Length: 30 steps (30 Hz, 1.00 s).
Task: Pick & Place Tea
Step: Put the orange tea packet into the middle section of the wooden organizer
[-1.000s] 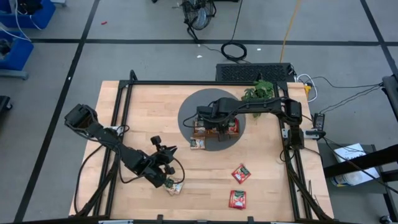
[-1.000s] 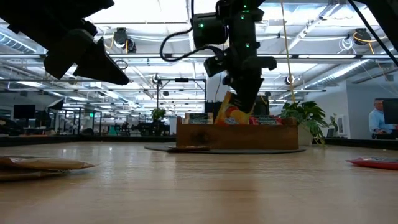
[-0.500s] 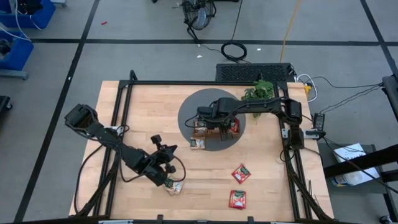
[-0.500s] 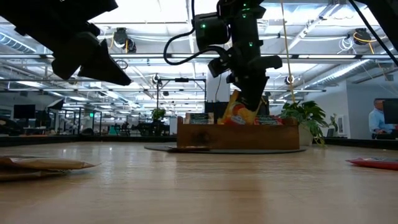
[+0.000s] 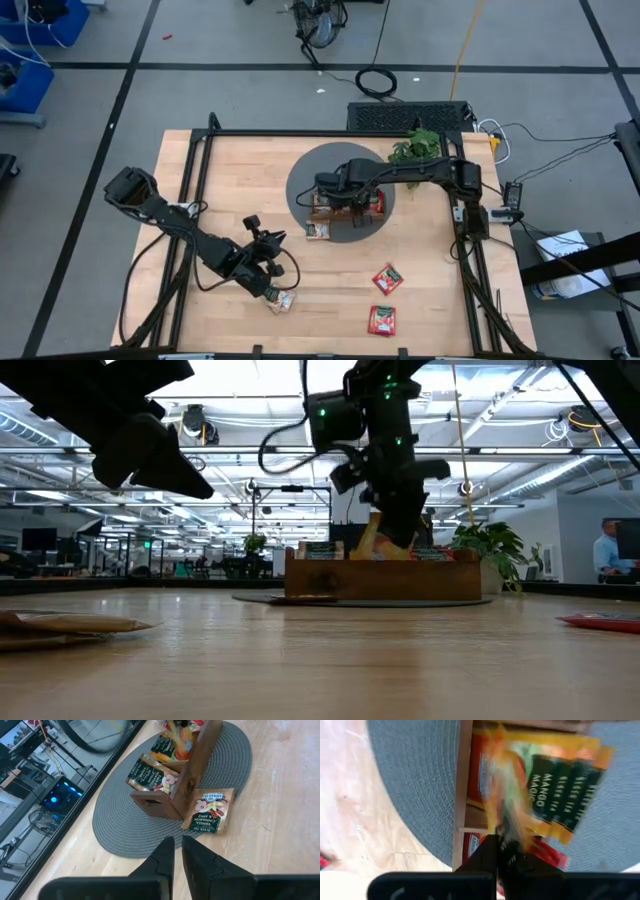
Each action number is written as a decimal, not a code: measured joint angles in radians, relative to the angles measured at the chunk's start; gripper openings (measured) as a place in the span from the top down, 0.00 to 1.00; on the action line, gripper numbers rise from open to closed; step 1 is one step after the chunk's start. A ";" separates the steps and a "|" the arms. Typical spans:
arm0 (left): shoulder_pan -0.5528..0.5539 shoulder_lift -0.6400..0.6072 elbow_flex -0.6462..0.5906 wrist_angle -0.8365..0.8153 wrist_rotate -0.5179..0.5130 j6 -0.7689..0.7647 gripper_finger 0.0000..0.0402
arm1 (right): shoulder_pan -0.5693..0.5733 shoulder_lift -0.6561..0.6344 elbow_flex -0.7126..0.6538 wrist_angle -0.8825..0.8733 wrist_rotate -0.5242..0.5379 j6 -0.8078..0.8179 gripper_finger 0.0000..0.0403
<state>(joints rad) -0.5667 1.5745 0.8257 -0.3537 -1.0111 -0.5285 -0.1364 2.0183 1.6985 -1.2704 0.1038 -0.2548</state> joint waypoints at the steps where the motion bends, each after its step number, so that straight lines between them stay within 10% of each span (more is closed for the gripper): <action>1: 0.000 0.000 0.000 -0.001 0.000 0.000 0.89 | 0.000 0.012 0.000 -0.002 0.000 -0.001 1.00; 30: 0.000 0.000 0.001 -0.002 0.027 -0.006 0.93 | 0.010 0.000 0.000 0.199 0.131 -0.063 0.66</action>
<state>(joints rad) -0.5671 1.5745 0.8265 -0.3561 -0.9846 -0.5344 -0.1265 2.0183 1.6989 -1.0713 0.2351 -0.3174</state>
